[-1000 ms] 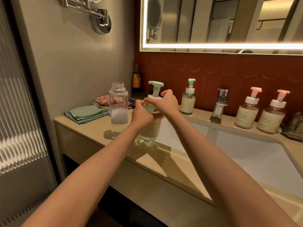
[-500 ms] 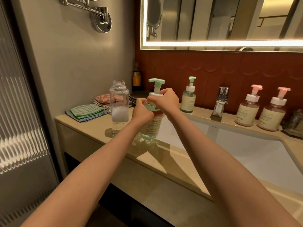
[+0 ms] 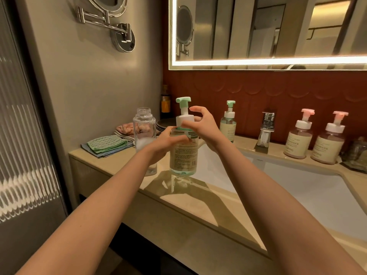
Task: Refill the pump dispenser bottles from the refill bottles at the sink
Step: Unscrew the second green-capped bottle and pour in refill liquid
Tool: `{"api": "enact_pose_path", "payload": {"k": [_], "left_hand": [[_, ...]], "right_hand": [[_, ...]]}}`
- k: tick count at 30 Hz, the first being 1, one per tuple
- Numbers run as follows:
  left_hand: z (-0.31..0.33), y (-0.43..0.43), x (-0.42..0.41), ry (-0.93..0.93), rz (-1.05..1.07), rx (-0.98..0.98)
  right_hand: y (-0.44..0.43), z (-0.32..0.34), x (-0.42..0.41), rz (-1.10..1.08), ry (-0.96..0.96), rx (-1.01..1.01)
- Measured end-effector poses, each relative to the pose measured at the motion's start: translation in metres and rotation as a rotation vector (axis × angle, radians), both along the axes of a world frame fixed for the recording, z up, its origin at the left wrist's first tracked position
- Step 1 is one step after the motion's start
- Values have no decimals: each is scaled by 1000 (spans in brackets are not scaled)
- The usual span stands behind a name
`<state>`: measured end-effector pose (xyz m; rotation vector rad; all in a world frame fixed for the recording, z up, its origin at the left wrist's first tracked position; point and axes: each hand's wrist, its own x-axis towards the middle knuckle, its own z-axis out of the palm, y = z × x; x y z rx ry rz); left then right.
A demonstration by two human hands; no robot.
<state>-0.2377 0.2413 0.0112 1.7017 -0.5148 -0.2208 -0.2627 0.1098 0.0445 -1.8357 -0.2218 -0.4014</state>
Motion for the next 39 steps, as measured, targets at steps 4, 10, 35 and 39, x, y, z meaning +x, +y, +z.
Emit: {"api": "enact_pose_path", "payload": {"k": [4, 10, 35, 39], "left_hand": [[5, 12, -10, 78, -174, -10], [-9, 20, -10, 130, -201, -78], [-30, 17, -7, -81, 341, 27], [-31, 37, -10, -76, 322, 41]], "right_hand": [[0, 1, 3, 64, 40, 83], [-1, 10, 7, 89, 34, 242], [-7, 26, 17, -237, -203, -240], [7, -16, 37, -191, -28, -456]]}}
